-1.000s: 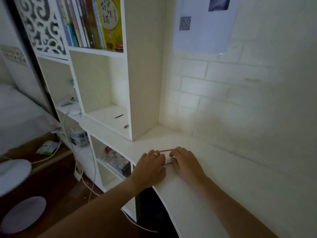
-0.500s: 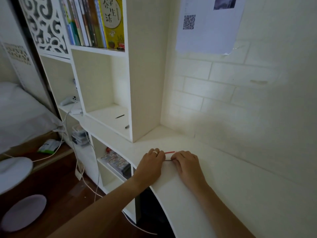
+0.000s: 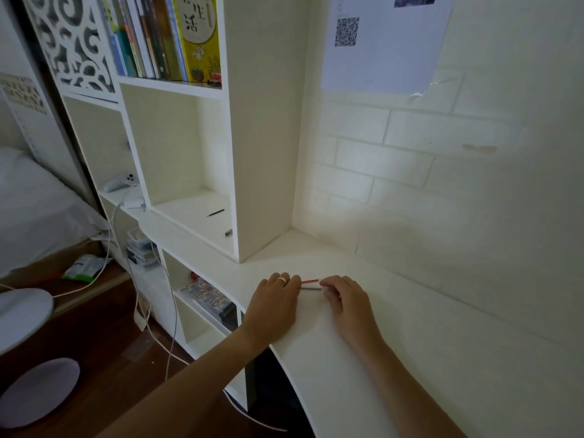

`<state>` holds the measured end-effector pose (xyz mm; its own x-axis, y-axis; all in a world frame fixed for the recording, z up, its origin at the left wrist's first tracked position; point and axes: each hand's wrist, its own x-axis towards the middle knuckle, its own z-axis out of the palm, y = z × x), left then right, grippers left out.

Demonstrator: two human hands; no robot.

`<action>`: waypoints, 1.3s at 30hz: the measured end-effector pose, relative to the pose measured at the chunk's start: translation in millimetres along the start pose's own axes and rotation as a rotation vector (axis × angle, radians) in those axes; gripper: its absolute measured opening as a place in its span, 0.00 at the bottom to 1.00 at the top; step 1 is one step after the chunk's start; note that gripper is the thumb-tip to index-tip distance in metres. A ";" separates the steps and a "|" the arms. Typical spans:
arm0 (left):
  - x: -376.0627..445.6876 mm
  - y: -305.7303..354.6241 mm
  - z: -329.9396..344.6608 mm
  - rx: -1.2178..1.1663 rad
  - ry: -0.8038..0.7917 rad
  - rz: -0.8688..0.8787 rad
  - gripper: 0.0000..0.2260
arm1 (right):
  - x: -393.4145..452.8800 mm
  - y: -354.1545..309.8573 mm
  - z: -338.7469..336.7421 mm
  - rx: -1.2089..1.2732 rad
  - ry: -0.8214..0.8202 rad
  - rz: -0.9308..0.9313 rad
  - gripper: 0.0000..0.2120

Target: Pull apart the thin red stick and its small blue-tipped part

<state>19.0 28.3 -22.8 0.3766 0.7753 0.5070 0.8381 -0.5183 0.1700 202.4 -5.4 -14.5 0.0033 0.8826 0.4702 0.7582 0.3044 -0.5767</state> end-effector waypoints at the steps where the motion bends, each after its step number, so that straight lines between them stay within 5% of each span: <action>1: -0.8 0.6 -0.9 0.003 0.018 -0.013 0.07 | 0.2 1.6 -2.3 0.062 -0.002 0.040 0.08; 6: -2.0 -0.4 -1.4 0.053 0.066 -0.071 0.13 | 3.8 10.0 -14.6 0.427 0.013 0.295 0.08; 12: 4.0 11.0 2.9 0.031 -0.033 0.188 0.09 | 5.6 0.0 -10.5 0.322 -0.022 0.262 0.09; 39: 11.6 19.4 0.3 -0.154 0.008 0.020 0.05 | 9.2 -9.5 -7.3 0.066 -0.092 0.232 0.16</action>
<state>39.8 27.4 -13.9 0.3891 0.7614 0.5185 0.7595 -0.5837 0.2872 200.0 -2.8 0.2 0.1110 0.9595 0.2590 0.6999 0.1096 -0.7058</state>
